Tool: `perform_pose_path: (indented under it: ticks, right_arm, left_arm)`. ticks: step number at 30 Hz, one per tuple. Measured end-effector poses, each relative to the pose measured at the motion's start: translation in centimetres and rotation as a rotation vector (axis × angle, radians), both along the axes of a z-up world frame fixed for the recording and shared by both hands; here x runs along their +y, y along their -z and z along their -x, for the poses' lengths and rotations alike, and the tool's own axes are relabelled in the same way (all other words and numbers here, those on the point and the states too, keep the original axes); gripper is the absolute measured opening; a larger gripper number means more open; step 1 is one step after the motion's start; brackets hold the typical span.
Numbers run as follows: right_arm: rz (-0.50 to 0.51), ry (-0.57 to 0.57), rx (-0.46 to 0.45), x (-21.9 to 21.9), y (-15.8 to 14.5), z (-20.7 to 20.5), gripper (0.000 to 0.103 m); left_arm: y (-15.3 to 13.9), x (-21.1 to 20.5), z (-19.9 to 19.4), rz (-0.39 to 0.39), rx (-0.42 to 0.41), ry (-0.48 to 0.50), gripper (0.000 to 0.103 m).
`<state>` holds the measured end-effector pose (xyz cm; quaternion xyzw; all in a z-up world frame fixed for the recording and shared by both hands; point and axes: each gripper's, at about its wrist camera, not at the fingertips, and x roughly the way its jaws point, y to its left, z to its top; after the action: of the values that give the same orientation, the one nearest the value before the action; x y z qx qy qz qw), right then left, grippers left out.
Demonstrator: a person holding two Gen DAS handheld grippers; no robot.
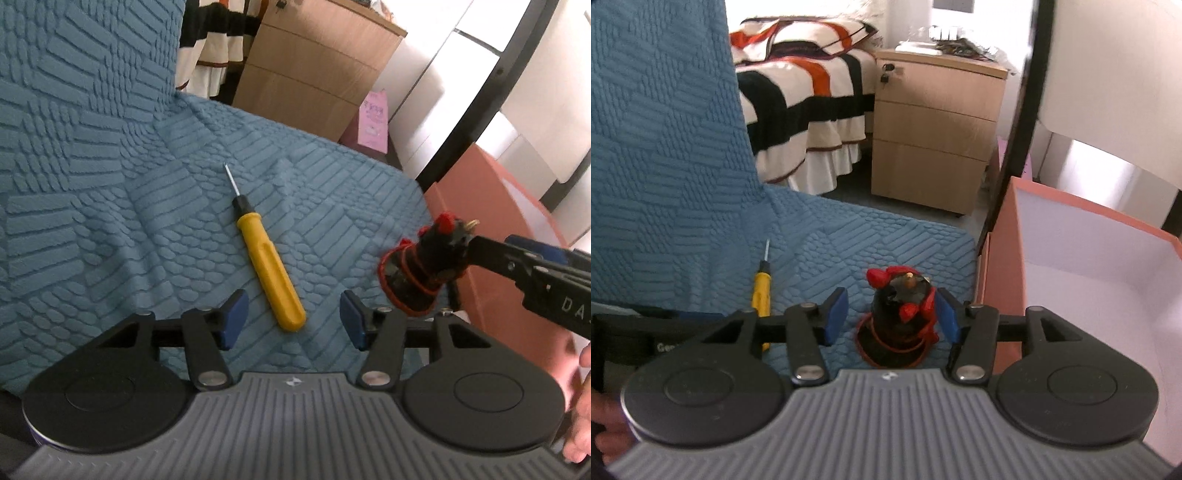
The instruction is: Organize rigid objects
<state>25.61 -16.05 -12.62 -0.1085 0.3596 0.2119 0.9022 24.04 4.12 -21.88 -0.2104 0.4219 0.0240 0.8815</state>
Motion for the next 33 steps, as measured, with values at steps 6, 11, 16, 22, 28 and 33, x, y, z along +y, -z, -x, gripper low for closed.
perform_pose_path:
  ticks: [6, 11, 16, 22, 28, 33]
  right_arm:
    - [0.061, 0.032, 0.010, 0.1, 1.0, -0.1, 0.053]
    - [0.165, 0.066, -0.022, 0.1, 1.6, 0.6, 0.032]
    - [0.254, 0.080, -0.039, 0.4, 2.7, 0.8, 0.024]
    - [0.341, 0.090, -0.049, 2.3, 4.1, 1.3, 0.015]
    - [0.436, 0.095, -0.052, 3.8, 6.3, 1.9, 0.013]
    - [0.509, 0.139, -0.070, 3.2, 7.4, 1.1, 0.007]
  left_arm:
    - [1.0, 0.2, -0.5, 0.007, 0.012, -0.015, 0.053]
    - [-0.2, 0.8, -0.8, 0.059, -0.027, -0.019, 0.053]
    - [-2.5, -0.3, -3.2, 0.093, -0.091, 0.102, 0.054]
    - [-4.6, -1.9, -6.9, 0.159, -0.146, 0.284, 0.058]
    - [-4.4, -3.4, -9.8, 0.194, -0.121, 0.400, 0.062]
    - [-3.1, -4.8, -11.3, 0.174, -0.075, 0.444, 0.062]
